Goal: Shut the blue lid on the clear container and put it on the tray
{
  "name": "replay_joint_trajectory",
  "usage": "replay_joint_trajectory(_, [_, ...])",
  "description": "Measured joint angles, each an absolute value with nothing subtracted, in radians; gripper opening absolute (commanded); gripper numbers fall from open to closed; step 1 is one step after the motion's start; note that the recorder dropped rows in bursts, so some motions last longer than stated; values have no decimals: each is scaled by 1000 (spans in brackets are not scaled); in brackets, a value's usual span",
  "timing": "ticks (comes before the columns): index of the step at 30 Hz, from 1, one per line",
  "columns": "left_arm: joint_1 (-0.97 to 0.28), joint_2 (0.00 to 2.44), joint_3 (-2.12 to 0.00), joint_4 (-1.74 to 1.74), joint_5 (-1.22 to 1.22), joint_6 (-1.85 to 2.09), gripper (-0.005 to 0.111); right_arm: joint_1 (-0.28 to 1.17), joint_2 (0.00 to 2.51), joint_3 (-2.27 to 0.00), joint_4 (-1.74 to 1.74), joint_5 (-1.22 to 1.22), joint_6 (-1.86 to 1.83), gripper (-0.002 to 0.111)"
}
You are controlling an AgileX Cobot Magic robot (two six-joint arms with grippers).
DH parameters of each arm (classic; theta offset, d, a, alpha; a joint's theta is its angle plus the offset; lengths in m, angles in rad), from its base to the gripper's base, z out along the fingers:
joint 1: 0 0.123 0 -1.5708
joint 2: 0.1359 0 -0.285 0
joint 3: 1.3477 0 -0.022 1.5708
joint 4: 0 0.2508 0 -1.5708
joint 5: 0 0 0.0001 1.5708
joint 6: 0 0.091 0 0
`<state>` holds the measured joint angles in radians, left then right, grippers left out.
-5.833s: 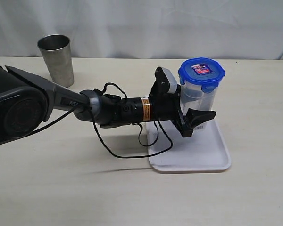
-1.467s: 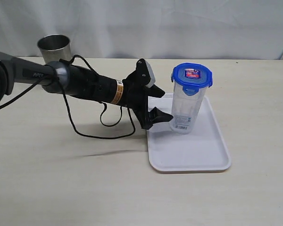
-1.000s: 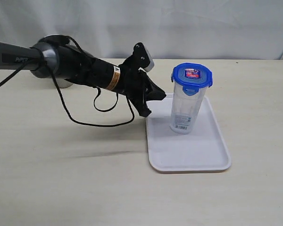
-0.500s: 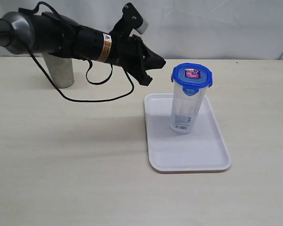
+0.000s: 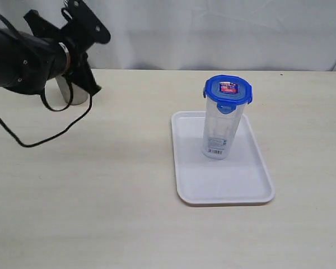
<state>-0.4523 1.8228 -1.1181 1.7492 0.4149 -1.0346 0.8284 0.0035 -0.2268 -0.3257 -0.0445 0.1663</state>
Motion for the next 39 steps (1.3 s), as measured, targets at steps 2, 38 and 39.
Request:
replay_joint_trajectory(2, [-452, 1823, -1063, 1749, 327, -927, 0, 828, 4, -227, -326, -45, 166, 4])
replay_joint_trajectory(38, [-187, 953, -803, 1751, -388, -1434, 0, 828, 4, -227, -326, -45, 166, 4])
replay_joint_trajectory(39, [-187, 913, -788, 1751, -384, -1434, 0, 828, 4, -227, -326, -45, 166, 4])
